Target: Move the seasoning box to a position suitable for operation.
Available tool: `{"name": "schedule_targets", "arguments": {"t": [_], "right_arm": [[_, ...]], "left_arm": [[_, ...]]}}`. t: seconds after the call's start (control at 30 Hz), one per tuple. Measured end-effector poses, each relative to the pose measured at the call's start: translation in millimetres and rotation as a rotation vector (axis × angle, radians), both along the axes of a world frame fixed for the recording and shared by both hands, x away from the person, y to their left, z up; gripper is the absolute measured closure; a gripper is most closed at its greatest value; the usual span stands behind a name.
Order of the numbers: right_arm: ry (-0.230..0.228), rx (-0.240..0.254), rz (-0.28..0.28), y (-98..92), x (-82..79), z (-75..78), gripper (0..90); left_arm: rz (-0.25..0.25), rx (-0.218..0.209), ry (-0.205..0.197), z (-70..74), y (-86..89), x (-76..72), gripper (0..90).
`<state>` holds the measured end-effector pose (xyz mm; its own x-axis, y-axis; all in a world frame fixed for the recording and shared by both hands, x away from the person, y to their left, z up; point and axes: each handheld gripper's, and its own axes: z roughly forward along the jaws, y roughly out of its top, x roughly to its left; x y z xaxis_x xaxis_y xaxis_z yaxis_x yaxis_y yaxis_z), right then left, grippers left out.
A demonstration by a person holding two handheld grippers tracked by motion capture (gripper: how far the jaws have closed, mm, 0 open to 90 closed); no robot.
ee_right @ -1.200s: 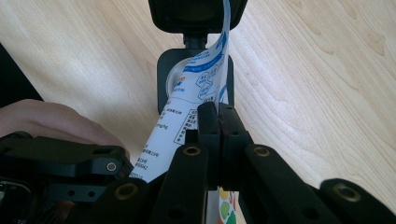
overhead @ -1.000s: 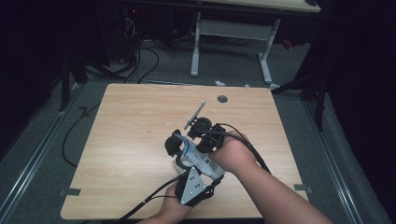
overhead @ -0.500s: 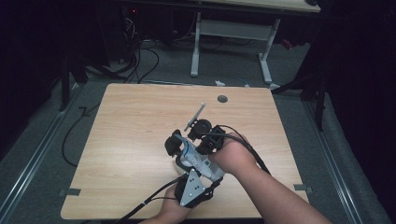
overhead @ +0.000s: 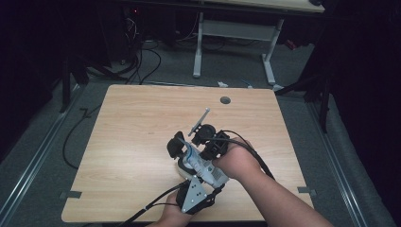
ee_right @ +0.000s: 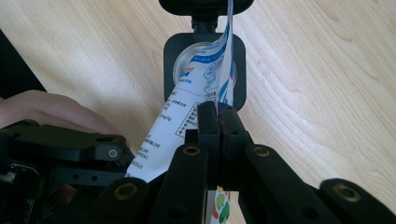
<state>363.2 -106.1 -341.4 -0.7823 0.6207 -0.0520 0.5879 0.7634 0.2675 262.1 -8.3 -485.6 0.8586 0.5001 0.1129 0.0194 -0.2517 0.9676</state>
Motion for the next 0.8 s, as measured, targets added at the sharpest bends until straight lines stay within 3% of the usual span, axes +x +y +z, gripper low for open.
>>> {"name": "schedule_targets", "arguments": {"t": [0.37,0.6,0.8], "right_arm": [[0.013,0.004,-0.004,-3.8,-2.8,-1.7,89.8],[0.027,0.012,-0.009,-6.0,-3.5,-3.4,89.8],[0.035,0.011,-0.008,-7.1,-4.4,-6.4,89.7]], "left_arm": [[-0.008,0.008,0.013,-6.4,1.7,-1.9,59.3],[-0.016,0.003,0.060,-12.9,5.5,-0.5,60.1],[-0.019,0.014,0.068,-17.4,7.6,-1.4,60.1]]}}
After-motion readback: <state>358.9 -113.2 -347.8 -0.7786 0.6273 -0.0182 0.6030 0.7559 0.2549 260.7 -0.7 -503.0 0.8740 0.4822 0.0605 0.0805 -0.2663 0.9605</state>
